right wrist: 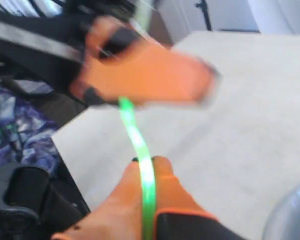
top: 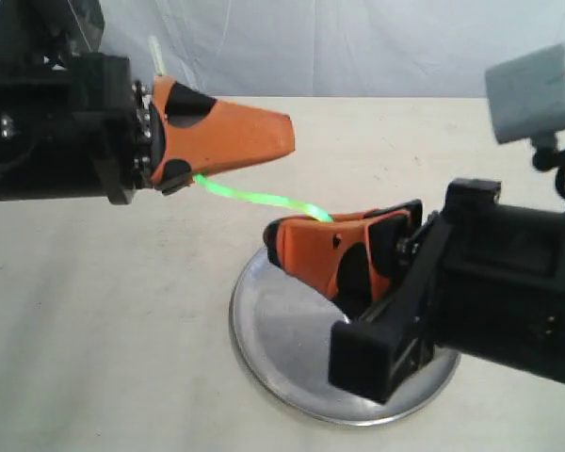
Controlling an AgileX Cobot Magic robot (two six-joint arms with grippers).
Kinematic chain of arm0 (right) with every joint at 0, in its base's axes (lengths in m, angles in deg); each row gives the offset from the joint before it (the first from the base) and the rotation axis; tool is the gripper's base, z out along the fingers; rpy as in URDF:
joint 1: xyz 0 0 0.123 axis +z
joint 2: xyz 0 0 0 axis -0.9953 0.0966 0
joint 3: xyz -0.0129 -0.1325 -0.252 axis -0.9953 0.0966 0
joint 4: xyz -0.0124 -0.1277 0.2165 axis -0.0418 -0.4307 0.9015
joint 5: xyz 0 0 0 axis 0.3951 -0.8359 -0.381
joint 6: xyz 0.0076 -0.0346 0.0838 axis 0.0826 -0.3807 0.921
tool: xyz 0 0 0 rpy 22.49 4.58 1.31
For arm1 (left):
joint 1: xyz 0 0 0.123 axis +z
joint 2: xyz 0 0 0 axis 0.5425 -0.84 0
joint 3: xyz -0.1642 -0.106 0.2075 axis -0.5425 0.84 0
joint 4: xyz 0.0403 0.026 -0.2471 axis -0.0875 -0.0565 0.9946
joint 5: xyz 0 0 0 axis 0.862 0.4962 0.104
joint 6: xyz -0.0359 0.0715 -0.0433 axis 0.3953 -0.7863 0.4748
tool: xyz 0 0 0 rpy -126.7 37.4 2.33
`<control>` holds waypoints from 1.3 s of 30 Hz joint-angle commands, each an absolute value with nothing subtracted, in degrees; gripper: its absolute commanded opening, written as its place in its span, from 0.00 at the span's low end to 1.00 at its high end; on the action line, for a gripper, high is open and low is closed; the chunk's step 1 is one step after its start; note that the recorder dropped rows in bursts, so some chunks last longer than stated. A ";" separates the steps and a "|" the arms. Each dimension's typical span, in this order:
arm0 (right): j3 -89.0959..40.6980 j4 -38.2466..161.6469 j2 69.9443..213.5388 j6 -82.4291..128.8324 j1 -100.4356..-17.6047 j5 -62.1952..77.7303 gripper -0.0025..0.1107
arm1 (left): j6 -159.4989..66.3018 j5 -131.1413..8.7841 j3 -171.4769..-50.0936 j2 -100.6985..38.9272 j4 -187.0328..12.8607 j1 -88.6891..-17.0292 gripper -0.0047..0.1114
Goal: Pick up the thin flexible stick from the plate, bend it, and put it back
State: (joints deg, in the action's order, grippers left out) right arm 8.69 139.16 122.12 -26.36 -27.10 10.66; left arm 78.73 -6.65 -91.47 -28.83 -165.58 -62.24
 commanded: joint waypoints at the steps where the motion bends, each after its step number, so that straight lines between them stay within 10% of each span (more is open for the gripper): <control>1: 9.48 142.73 129.28 -26.92 -27.83 5.17 0.01 | 75.80 -2.75 -92.29 -27.31 -160.31 -62.65 0.04; 12: -3.38 138.84 135.38 -29.28 -27.76 -3.24 0.01 | 74.27 -19.85 -91.75 -31.38 -179.74 -62.65 0.04; 23: 4.07 137.96 128.18 -29.02 -27.76 12.97 0.01 | 72.04 8.65 -89.79 -31.78 -156.25 -62.65 0.04; 31: -0.21 138.21 136.24 -29.39 -27.76 -2.22 0.01 | 72.16 -18.94 -90.25 -31.78 -170.68 -62.65 0.04; 39: 5.76 137.20 123.36 -29.42 -27.76 16.38 0.01 | 77.90 -4.09 -90.25 -31.78 -162.62 -62.65 0.04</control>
